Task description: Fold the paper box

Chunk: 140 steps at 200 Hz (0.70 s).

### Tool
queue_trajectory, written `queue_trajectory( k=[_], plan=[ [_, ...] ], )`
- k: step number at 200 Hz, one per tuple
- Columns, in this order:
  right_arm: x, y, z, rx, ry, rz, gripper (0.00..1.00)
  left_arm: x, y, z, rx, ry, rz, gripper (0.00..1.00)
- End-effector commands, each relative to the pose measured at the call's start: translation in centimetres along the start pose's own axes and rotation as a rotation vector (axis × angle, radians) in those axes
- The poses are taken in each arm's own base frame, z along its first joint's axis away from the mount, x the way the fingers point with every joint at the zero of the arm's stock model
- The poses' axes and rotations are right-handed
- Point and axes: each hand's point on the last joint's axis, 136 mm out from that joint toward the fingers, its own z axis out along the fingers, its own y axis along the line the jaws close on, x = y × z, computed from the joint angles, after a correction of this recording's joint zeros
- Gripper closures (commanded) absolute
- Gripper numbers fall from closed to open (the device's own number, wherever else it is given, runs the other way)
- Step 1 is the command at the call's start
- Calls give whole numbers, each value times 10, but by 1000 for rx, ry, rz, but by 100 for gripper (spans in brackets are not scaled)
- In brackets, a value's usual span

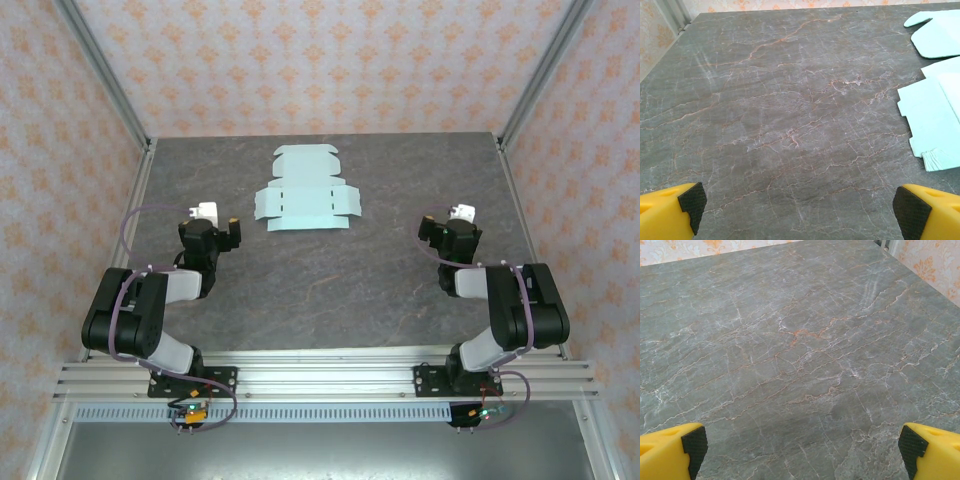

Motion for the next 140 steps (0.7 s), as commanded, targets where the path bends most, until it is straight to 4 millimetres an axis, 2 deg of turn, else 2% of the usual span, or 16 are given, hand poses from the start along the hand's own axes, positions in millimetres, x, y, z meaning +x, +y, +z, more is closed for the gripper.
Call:
queue_trajectory(
  k=[1, 72, 89, 110, 128, 140],
  plan=[
    [-8, 0, 1, -4, -18, 17, 1, -10, -1, -1, -5, -36, -1, 0],
    [-8, 0, 1, -5, -19, 19, 1, -10, 3, 0, -12, -31, -19, 0],
    [-9, -2, 0, 2, -25, 18, 1, -20, 8, -4, -52, -16, -15, 0],
    [-24, -23, -9, 124, -56, 75, 1, -46, 0, -22, -79, 3, 67, 0],
    [-48, -14, -23, 82, -41, 56, 1, -62, -12, -41, -41, -12, 53, 0],
    [-68, -16, -37, 89, -48, 154, 1, -67, -21, -50, 18, 0, 11, 0]
  ],
)
